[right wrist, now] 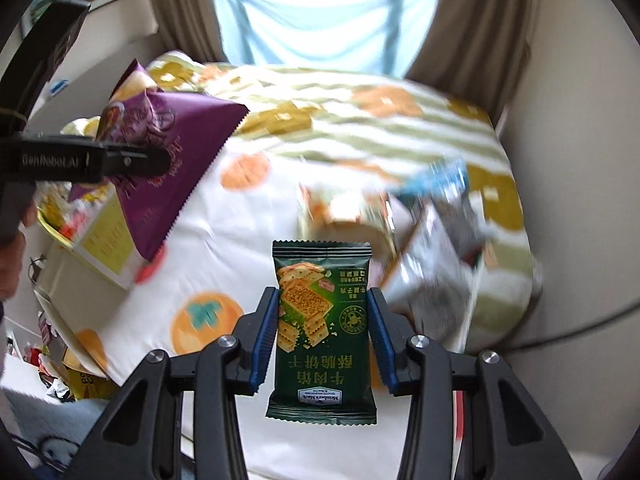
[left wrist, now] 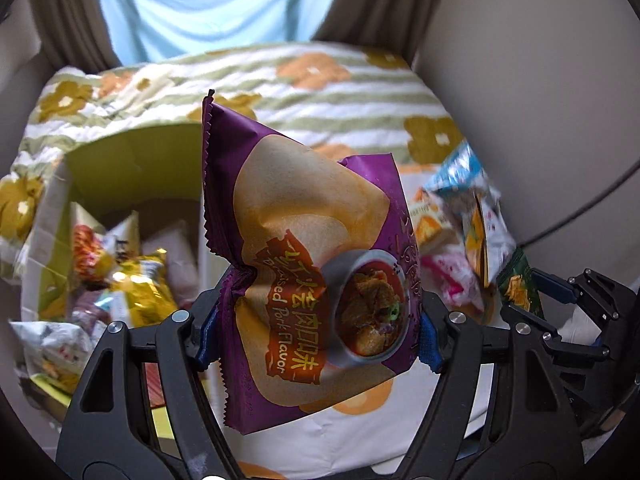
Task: Organize snacks
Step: 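Carry the purple bag and green packet into the box and release both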
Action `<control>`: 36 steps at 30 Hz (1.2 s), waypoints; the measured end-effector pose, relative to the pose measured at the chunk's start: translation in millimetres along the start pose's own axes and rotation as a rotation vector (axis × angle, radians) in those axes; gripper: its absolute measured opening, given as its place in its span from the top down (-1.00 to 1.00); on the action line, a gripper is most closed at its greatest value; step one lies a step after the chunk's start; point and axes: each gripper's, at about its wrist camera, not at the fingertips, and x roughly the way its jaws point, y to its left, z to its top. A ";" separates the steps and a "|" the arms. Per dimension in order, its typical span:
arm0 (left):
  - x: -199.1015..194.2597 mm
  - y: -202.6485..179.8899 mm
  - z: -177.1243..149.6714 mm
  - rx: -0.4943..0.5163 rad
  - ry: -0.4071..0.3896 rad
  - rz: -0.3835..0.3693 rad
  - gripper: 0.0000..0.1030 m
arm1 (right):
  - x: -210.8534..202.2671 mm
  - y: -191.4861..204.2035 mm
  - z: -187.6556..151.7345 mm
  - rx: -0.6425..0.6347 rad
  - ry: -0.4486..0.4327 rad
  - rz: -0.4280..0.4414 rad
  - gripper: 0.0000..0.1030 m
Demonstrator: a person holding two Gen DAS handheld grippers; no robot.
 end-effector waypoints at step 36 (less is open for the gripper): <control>44.8 282.5 64.0 -0.109 0.073 0.105 -0.98 | 140.0 195.8 198.8 0.007 0.047 0.155 0.22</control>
